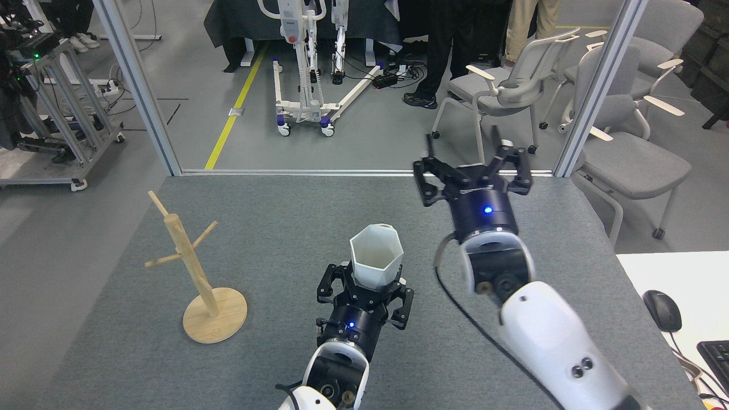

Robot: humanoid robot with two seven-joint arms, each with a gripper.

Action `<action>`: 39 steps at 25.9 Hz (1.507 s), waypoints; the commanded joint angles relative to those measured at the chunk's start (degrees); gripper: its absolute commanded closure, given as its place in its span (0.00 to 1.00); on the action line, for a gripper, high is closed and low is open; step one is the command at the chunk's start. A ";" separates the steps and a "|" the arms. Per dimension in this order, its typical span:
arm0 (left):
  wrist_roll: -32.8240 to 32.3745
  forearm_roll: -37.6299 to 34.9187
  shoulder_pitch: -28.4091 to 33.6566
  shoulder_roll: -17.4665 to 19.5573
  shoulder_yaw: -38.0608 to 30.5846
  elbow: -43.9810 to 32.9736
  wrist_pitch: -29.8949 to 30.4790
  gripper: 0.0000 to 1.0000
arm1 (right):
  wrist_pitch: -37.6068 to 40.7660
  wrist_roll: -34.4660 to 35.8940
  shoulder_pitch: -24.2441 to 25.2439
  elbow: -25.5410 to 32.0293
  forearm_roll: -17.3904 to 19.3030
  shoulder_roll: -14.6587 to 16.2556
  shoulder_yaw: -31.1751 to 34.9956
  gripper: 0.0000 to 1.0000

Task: Hang cup on storage rack
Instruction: 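Open the right gripper and withdraw it away from the cup, then move the cup with the left gripper beside the wooden stand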

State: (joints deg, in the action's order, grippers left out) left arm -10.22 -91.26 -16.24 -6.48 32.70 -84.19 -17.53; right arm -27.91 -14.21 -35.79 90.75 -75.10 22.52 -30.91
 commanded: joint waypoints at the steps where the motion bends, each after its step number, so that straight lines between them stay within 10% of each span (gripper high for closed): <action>1: 0.38 -5.24 5.08 1.12 -0.01 -4.67 -0.22 0.92 | 18.06 4.98 6.17 -7.78 8.65 2.70 16.24 0.01; 7: 5.56 -11.75 18.00 6.31 -0.36 -11.88 -4.18 0.93 | 36.96 22.73 18.73 -21.05 8.92 2.44 30.83 0.01; 18: 8.03 -12.10 24.33 14.04 -1.59 -13.64 -34.85 0.92 | 32.30 24.67 29.02 -20.00 2.41 -2.22 35.48 0.01; 39: 1.43 -8.41 14.92 21.69 -17.06 -3.62 -30.11 0.89 | 30.19 24.67 31.13 -13.32 1.62 -2.92 35.31 0.01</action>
State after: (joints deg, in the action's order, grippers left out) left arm -8.73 -100.38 -1.31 14.46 16.27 -88.12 -47.26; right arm 2.24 10.47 -5.81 74.37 -73.46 20.04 4.44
